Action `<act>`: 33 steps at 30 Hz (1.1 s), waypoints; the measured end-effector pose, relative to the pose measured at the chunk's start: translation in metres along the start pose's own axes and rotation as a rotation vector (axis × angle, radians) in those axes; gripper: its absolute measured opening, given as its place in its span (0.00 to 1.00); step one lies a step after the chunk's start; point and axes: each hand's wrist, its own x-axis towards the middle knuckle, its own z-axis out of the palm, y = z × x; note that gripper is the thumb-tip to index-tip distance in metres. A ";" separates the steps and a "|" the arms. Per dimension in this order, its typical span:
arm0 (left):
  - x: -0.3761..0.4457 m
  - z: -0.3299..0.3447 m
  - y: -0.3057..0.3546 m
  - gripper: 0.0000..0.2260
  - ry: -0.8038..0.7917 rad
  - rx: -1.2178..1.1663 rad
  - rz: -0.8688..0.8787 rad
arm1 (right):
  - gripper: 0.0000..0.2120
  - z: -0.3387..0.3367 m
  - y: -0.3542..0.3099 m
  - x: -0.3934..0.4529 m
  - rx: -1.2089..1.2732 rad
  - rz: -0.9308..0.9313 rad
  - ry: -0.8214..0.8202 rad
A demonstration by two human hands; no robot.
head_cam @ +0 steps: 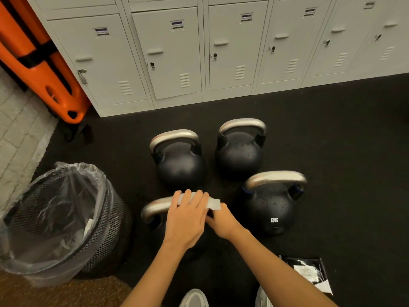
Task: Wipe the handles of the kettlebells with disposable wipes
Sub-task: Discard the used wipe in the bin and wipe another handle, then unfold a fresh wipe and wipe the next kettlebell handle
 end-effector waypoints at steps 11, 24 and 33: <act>0.031 -0.037 -0.006 0.11 0.008 -0.640 -0.175 | 0.37 -0.042 -0.040 -0.022 0.270 -0.095 0.117; 0.092 -0.098 0.064 0.06 -0.251 -1.480 -0.521 | 0.09 -0.124 -0.049 -0.054 0.568 0.038 0.391; 0.144 -0.147 0.082 0.03 -0.224 -1.458 -0.518 | 0.15 -0.191 -0.070 -0.083 0.785 0.136 0.505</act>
